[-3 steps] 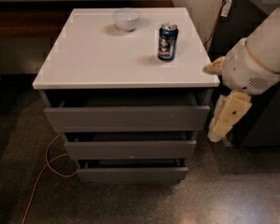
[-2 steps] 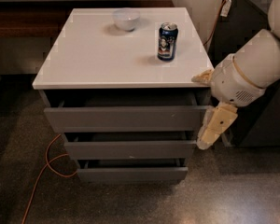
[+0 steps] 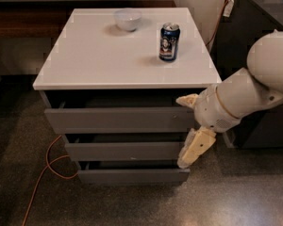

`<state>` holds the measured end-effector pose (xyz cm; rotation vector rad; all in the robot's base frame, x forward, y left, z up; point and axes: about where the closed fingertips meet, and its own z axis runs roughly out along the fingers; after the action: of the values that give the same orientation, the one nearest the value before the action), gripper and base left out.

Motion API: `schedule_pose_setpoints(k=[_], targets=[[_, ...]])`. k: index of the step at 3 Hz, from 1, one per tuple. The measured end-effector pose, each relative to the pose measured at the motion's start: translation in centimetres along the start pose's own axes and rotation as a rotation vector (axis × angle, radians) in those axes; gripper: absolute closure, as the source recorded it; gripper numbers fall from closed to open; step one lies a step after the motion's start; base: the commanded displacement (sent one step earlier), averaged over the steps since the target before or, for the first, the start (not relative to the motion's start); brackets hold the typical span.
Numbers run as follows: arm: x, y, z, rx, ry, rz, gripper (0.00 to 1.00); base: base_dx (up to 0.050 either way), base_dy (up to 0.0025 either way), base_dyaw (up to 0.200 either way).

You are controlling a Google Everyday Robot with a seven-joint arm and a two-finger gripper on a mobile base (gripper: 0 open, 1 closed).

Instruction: Open middle drawer

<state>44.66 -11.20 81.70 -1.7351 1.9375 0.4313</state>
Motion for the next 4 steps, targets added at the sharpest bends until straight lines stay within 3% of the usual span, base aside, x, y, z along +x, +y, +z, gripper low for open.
schedule_pose_setpoints(k=[2, 3, 4], targets=[[0.6, 0.1, 7.1, 0.009, -0.014, -0.044, 0.0, 0.0, 0.0, 0.0], [1.2, -0.1, 12.0, -0.01, 0.016, -0.121, 0.0, 0.0, 0.0, 0.0], [1.2, -0.1, 12.0, -0.01, 0.016, -0.121, 0.0, 0.0, 0.0, 0.0]])
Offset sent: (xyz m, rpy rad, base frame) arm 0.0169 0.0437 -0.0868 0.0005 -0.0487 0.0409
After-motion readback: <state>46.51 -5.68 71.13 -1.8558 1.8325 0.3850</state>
